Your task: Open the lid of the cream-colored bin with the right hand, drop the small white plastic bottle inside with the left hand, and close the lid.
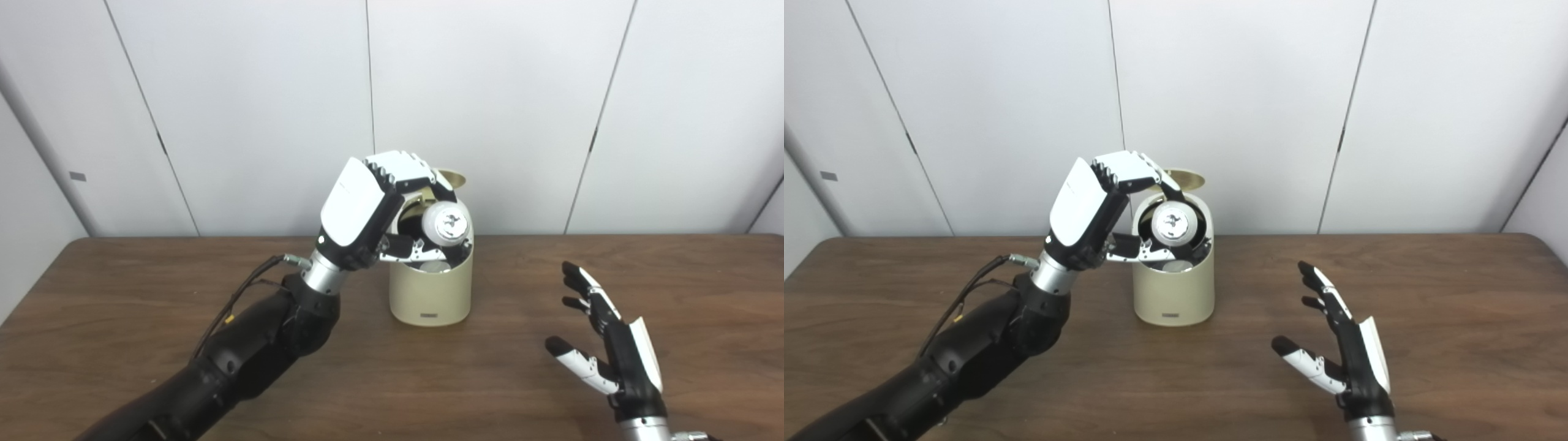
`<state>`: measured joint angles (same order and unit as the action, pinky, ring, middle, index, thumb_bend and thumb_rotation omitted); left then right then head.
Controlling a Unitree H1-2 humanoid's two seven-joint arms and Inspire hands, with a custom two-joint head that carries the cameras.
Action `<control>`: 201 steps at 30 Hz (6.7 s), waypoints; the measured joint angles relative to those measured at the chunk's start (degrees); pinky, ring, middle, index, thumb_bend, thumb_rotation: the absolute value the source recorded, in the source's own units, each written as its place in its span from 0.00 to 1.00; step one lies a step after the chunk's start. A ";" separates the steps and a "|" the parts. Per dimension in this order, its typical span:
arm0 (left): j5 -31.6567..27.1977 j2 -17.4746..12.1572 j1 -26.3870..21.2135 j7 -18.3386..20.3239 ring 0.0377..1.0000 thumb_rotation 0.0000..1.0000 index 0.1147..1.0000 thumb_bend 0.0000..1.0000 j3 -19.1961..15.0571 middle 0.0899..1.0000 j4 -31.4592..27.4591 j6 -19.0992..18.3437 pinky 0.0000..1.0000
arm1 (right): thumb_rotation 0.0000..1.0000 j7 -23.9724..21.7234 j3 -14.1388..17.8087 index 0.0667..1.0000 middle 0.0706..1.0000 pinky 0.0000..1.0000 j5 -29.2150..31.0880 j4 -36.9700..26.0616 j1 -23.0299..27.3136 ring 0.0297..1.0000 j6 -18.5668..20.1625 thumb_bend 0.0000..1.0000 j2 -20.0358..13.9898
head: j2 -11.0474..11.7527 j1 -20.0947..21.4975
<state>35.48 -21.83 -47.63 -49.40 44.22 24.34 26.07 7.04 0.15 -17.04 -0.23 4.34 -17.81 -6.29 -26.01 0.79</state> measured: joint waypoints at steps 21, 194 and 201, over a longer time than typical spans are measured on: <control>-4.72 2.34 -3.15 -6.97 0.53 0.00 0.35 0.50 8.95 0.43 11.03 0.01 0.51 | 0.77 0.37 -0.22 0.87 0.87 0.80 -0.47 -0.29 -0.33 0.88 -0.23 0.86 0.31 | 0.62 0.44; -24.16 11.77 34.08 27.02 0.67 0.83 0.63 0.41 -35.70 0.66 -16.56 -0.21 0.58 | 0.92 -41.43 -17.50 0.86 0.87 0.96 -27.33 -10.32 45.10 0.96 29.13 1.00 -17.50 | 1.84 -0.44; -23.86 11.79 34.04 26.86 0.67 0.83 0.64 0.40 -35.52 0.66 -16.57 -0.21 0.58 | 0.92 -43.02 -19.77 0.84 0.86 0.96 -28.10 -4.61 46.64 0.94 29.39 1.00 -16.18 | 1.93 -0.53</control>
<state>11.62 -10.04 -13.60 -22.54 8.70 7.77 25.86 -35.98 -19.62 -45.13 -4.84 50.98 11.57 -22.48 -24.08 0.26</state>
